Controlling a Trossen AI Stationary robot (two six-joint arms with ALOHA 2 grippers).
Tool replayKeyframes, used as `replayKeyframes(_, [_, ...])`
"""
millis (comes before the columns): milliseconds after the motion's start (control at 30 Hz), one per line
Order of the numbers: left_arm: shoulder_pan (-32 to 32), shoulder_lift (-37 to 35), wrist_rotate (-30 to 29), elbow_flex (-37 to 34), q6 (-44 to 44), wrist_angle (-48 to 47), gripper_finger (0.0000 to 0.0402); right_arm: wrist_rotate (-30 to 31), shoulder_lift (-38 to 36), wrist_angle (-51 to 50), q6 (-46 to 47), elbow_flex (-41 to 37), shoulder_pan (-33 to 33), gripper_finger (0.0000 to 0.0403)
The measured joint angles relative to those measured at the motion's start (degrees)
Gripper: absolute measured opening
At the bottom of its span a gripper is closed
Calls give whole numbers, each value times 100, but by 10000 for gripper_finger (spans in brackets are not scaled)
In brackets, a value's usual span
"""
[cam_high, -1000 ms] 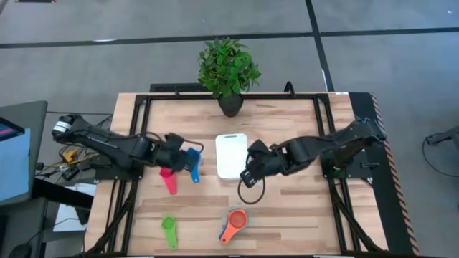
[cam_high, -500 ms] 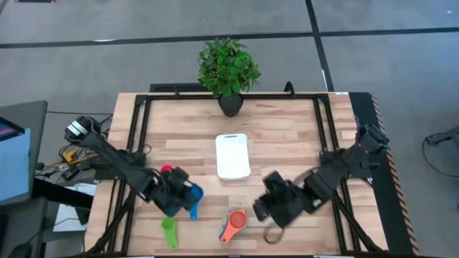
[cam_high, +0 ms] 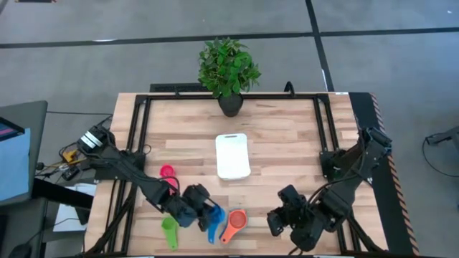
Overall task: Nest measuring cups in basket
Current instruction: Stack the blue measuring cup on top of the orange measuring cup
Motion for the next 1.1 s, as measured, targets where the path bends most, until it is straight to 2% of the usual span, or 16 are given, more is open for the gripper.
replayKeyframes(233, [289, -2, -387, 748, 1361, 26, 0, -170, 0, 1, 43, 0, -7, 97])
replayKeyframes(367, [625, -4, -316, 816, 1868, -1, 0, -198, 0, -15, 45, 0, -7, 97])
replayKeyframes(500, [892, 20, 147, 816, 1920, 33, 0, -203, 0, 139, 48, 0, -7, 97])
replayKeyframes(700, [949, 349, 581, 874, 1908, 639, 0, -198, 2, 355, 39, 0, -4, 97])
replayKeyframes(967, [907, 1191, 957, 1574, 1889, 220, 0, -194, 2, 349, 40, -4, -22, 97])
replayKeyframes(1100, [898, 1515, 1102, 1988, 2098, -280, 0, -190, 2, 374, 41, -4, -22, 97])
